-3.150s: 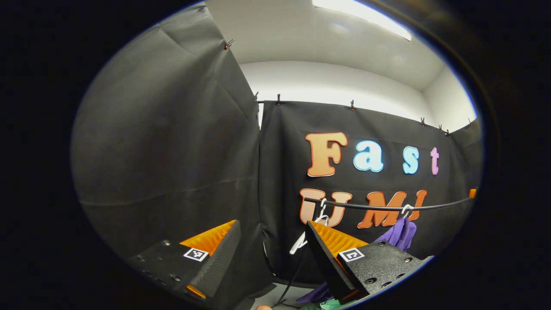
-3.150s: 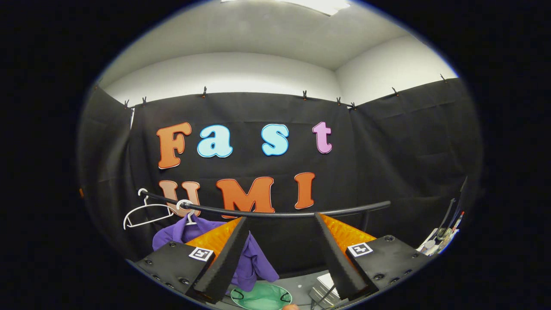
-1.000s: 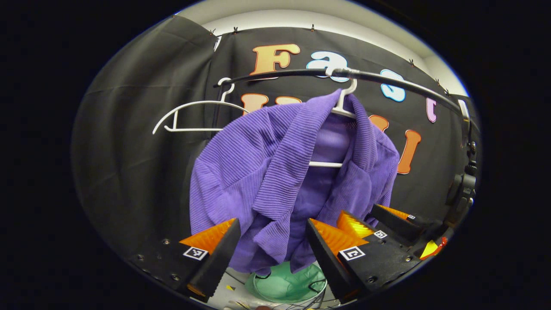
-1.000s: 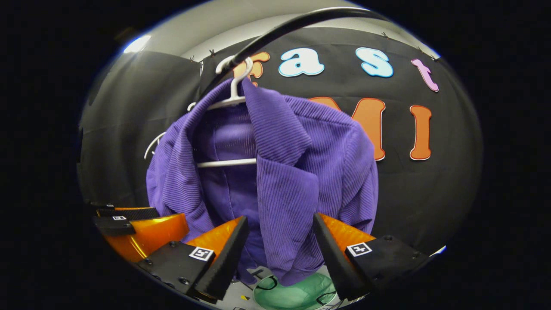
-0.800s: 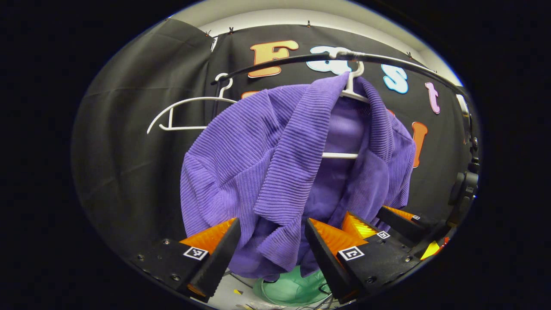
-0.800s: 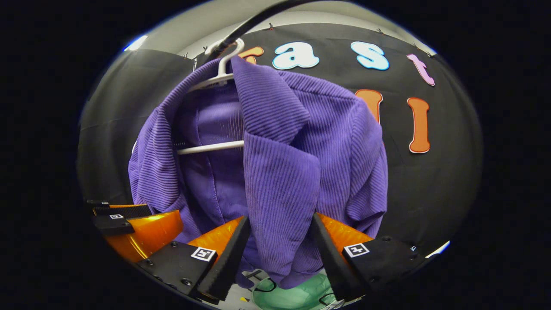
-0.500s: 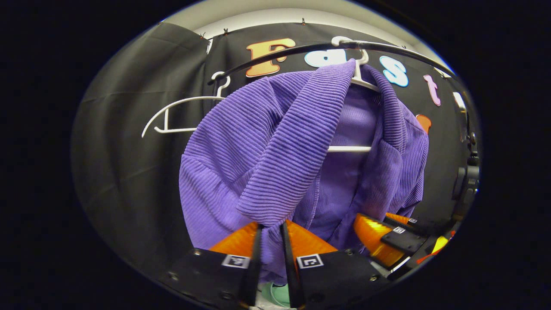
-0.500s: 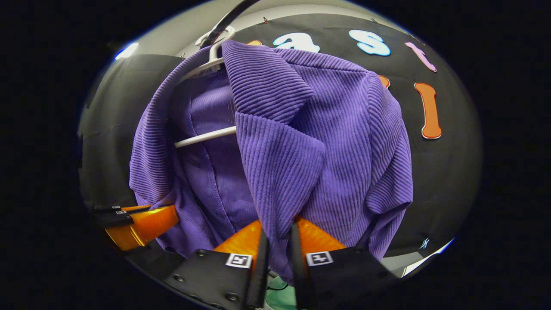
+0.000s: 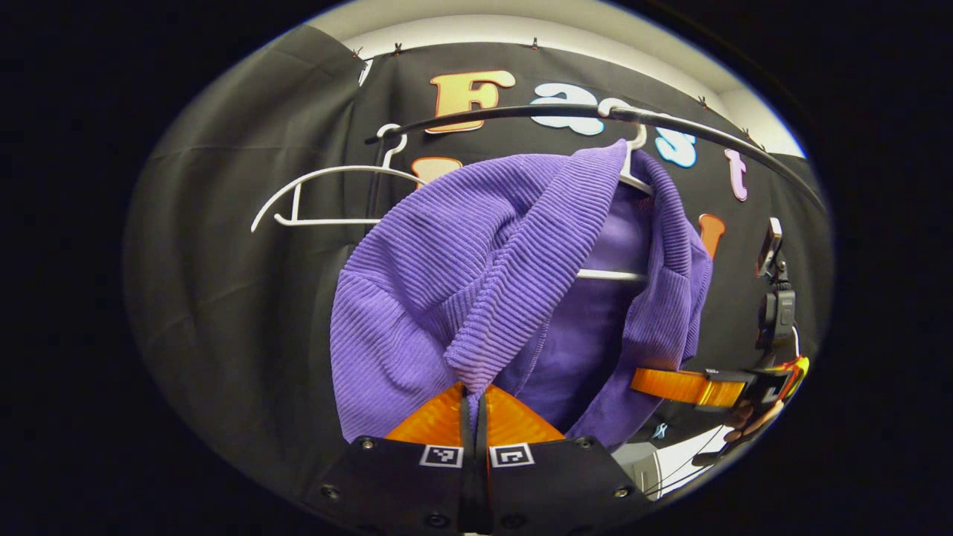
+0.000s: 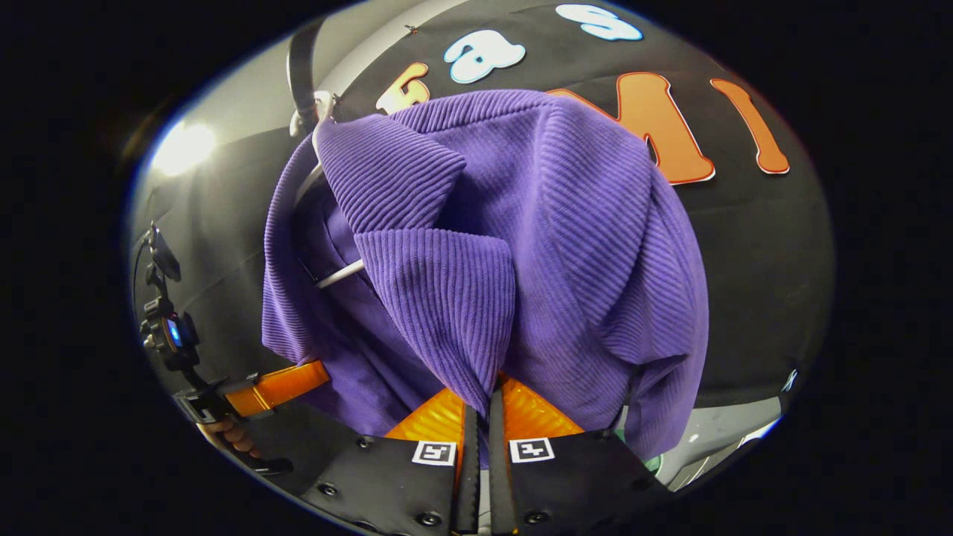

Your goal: Grasp the clothes on the hanger with both hands and then place them into the laundry hamper below.

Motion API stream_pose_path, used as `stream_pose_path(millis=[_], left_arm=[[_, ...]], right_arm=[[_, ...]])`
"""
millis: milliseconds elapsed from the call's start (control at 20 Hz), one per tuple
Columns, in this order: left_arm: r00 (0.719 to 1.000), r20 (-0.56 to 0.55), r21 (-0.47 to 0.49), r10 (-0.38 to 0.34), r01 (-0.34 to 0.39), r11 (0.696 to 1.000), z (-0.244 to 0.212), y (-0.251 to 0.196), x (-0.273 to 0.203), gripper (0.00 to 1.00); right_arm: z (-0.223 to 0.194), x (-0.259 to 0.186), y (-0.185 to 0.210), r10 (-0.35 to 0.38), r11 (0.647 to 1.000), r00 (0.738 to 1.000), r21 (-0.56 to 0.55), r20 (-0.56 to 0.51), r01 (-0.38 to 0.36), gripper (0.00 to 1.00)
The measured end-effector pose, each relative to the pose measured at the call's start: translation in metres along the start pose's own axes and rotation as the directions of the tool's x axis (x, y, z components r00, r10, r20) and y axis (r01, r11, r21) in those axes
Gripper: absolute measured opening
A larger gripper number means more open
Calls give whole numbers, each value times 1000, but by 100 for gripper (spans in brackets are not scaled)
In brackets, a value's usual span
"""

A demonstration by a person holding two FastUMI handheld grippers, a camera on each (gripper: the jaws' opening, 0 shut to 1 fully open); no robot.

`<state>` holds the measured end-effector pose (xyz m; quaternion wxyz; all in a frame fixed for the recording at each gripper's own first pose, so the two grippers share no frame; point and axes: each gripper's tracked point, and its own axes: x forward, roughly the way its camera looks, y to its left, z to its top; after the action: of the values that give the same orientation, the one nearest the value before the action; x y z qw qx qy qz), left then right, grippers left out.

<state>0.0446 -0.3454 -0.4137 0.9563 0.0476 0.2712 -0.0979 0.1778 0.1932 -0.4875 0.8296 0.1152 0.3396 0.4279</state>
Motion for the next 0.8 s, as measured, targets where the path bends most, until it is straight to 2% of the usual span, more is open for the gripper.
stream_pose_path(millis=[100, 200, 400, 600, 800], left_arm=[[998, 7, 37, -66, 66, 997, 6, -5, -9, 0], [994, 4, 65, -108, 108, 992, 8, -2, -22, 0], [985, 49, 38, -168, 167, 985, 30, 0, -45, 0], [983, 107, 50, -152, 147, 988, 56, 20, -68, 0], [976, 193, -23, -102, 109, 994, 92, 47, -83, 0]], right_arm=[[4, -12, 9, 56, 998, 998, 3, -30, -56, 13], [6, -24, 6, 75, 997, 996, 34, -58, -73, 13], [30, -44, -5, 94, 990, 994, 108, -49, -89, 13], [57, -63, -11, 130, 978, 991, 167, -22, -125, 13], [98, -67, -17, 169, 926, 982, 329, 84, -188, 13]])
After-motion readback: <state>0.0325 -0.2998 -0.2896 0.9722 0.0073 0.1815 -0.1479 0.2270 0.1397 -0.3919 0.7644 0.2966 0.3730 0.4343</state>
